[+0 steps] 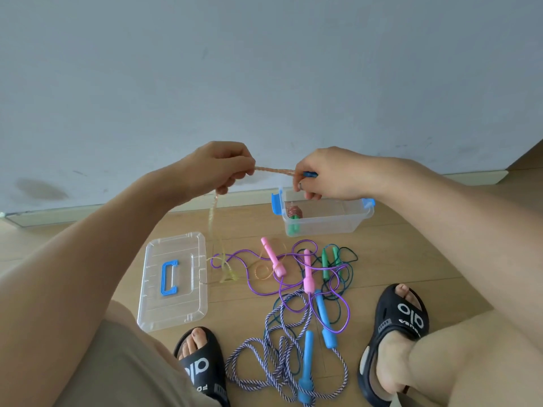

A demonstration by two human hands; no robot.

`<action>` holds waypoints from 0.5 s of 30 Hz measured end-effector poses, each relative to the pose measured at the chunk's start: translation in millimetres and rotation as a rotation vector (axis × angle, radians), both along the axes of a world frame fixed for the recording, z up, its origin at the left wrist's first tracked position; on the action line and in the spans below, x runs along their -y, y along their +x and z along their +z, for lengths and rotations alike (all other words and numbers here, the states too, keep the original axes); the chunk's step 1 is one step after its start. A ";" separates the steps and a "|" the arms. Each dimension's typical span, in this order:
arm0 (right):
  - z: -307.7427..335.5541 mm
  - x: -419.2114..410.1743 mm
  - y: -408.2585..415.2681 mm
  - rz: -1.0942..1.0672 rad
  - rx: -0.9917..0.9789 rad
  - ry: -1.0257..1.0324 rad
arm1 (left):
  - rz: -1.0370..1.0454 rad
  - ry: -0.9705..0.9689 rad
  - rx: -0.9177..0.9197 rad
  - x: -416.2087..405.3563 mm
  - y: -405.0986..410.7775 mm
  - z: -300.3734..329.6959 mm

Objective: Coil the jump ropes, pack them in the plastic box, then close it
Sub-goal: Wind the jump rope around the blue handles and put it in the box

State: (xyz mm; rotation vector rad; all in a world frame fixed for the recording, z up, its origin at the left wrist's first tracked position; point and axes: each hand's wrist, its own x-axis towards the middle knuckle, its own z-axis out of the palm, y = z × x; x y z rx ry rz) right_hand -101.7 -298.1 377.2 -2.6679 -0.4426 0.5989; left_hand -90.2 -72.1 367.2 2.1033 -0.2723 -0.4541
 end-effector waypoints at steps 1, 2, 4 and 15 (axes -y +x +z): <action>-1.2 0.1 0.5 -0.001 -0.011 -0.015 | 0.031 0.006 0.012 -2.8 1.0 0.9; -2.5 -0.7 0.9 -0.003 -0.016 -0.026 | 0.046 0.033 0.033 -5.0 1.8 1.3; -6.0 -3.0 2.6 -0.024 -0.035 -0.004 | 0.027 0.148 0.095 -6.5 1.4 0.5; -5.9 -5.4 -0.3 -0.084 -0.245 0.080 | 0.035 0.285 0.036 -24.4 9.8 -11.3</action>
